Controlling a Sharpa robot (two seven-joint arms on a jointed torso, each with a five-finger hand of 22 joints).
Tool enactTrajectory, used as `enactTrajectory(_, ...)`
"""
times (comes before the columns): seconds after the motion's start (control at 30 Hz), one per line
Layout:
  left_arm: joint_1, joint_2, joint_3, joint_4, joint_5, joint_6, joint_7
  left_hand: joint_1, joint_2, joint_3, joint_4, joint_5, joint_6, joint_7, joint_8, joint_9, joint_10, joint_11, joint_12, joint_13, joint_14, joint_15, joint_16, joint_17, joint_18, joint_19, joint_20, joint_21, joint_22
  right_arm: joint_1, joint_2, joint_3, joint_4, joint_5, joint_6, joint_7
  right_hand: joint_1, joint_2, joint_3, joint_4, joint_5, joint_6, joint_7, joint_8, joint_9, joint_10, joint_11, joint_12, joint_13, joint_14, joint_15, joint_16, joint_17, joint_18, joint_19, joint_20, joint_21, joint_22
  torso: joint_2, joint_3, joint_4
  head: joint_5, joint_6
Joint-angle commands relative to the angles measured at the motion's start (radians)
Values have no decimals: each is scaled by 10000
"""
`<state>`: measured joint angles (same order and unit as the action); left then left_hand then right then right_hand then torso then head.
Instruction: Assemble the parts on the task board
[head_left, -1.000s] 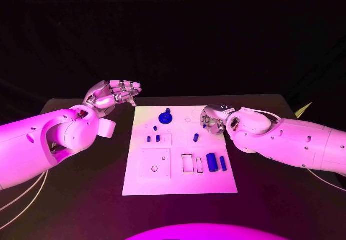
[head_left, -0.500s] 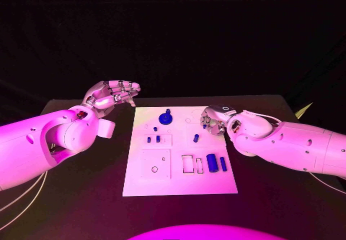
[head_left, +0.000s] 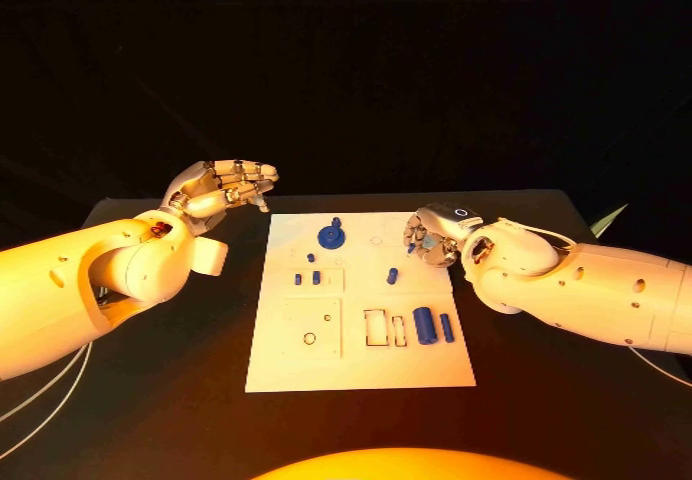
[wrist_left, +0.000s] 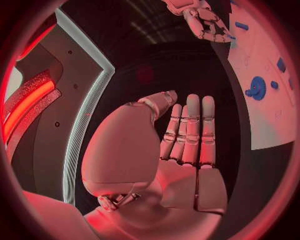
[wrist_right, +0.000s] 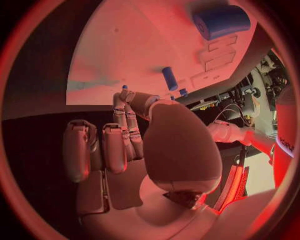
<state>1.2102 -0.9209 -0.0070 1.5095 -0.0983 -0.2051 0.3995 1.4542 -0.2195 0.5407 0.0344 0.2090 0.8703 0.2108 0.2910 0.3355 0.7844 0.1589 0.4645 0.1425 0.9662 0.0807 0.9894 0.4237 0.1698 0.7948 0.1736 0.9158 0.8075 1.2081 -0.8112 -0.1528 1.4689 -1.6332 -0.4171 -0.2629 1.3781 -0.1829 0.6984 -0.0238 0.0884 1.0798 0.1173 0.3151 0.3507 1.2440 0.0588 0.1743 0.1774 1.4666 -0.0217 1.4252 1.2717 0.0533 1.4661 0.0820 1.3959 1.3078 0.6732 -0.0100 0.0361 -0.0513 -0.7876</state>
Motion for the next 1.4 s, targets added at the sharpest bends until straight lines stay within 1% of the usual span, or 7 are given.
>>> enactTrajectory(0.03,7,0,11,0,29,64,148,76,55,-31,-24,65,-94,12,40,-11,-66,5,-58,-14,-73,7,-40,-13,112,-81,6,-62,-9,70,-176,26,307,248,-122,-31,-77,-4,5,-54,-62,69,-9,24,4,205,-131,-38,18,461,-91,-52,3,-173,485,-104,54,1839,-4,-11,1,-4,14)
enactTrajectory(0.3,7,16,11,-31,71,95,122,74,55,-39,-32,66,-100,15,51,-13,-84,10,-56,-20,-107,15,-51,-20,110,-104,14,-75,-11,231,-530,79,1284,399,-158,-38,-121,1,16,-75,-119,80,-8,28,19,225,-132,-59,24,463,-93,-48,8,-175,488,-108,66,1848,-21,-14,-5,71,8)
enactTrajectory(0.53,7,85,10,-61,112,135,117,155,91,5,-128,113,-189,56,62,-46,-151,39,-38,-48,-204,33,-88,-53,114,-176,30,-57,30,238,-310,89,2006,409,-28,-9,-148,11,27,-98,-178,84,-9,27,30,238,-135,-78,27,463,-95,-48,6,-172,483,-111,53,1844,-26,-17,20,252,9)
enactTrajectory(0.67,7,141,9,-81,197,70,119,101,97,-13,-105,104,-199,66,76,-52,-156,50,-23,-53,-216,51,-83,-56,107,-204,46,-62,37,152,35,79,2256,411,114,31,-151,19,35,-106,-188,80,-8,25,33,239,-135,-86,28,460,-96,-56,-10,-170,479,-112,41,1840,-21,-35,10,445,-18)
enactTrajectory(0.97,7,282,7,-99,339,-4,139,12,164,-3,-47,109,-343,106,41,-99,-141,69,36,-60,-215,66,-45,-57,119,-227,71,-79,39,-313,936,41,2156,395,343,102,-188,52,61,-142,-263,64,1,12,47,239,-129,-128,30,454,-93,-72,-43,-161,464,-113,-1,1824,-7,-20,15,667,-42)
enactTrajectory(1.13,8,358,6,-123,354,4,124,15,166,2,-50,110,-352,106,40,-102,-141,70,40,-61,-223,67,-47,-59,119,-231,72,-81,39,-553,1318,6,1989,320,461,67,-187,57,67,-149,-264,59,2,9,48,239,-128,-133,30,451,-93,-79,-56,-157,458,-113,-21,1815,2,-16,14,812,-109)
enactTrajectory(1.4,10,434,6,-153,359,23,100,13,160,6,-55,111,-364,107,43,-108,-144,73,48,-64,-255,73,-61,-67,118,-248,77,-92,37,-717,1567,-20,1899,201,561,-21,-187,66,76,-160,-264,54,4,6,50,239,-127,-140,31,451,-92,-79,-56,-155,455,-114,-29,1812,9,-13,-2,927,-223)
